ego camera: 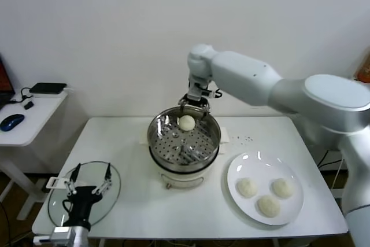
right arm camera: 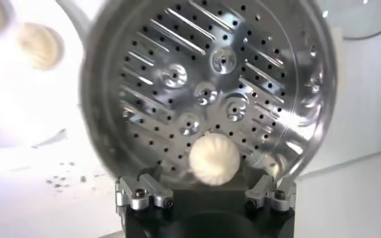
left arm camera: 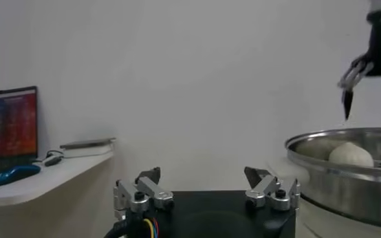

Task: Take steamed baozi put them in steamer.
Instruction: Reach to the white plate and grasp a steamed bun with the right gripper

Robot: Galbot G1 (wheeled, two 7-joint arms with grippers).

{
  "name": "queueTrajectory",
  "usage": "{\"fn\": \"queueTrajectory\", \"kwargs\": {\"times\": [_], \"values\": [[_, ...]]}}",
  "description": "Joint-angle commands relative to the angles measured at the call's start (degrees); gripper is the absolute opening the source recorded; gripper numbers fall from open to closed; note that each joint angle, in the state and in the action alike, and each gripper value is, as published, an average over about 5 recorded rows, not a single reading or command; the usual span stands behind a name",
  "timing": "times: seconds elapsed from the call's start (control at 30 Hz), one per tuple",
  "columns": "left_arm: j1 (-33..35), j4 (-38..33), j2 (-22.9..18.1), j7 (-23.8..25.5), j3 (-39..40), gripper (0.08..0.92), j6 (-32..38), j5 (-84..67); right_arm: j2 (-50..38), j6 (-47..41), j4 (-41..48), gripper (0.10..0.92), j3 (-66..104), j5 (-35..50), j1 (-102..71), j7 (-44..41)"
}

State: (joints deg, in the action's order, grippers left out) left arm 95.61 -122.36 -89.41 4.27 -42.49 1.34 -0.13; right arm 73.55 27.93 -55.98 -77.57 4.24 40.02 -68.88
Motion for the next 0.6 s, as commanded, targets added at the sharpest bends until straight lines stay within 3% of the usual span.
{"fn": "queueTrajectory", "kwargs": {"times": [0.03,0.37,0.53,0.6], "values": [[0.59,-0.57,0.05,-0.11,0.38,0.823,0.13,0.16,-19.42,-20.38,-15.11,0.823,-11.03,20.69,12.11,-0.45],[0.86,-1.38,-0.08,-0.17,1.54,0.823,0.04,1.17,-34.70,-39.54,-21.67,0.823,-13.84,29.41,9.12,12.09],[1.64,-2.00,-0.25,-0.25,1.59,0.823,0.25,1.43,-38.59,-43.77,-28.12,0.823,-14.37,28.56,5.14,13.68],[1.94,-2.06,-0.34,-0.29,1.61,0.823,0.37,1.51,-39.85,-49.29,-31.29,0.823,-13.01,28.72,1.85,16.58]]}}
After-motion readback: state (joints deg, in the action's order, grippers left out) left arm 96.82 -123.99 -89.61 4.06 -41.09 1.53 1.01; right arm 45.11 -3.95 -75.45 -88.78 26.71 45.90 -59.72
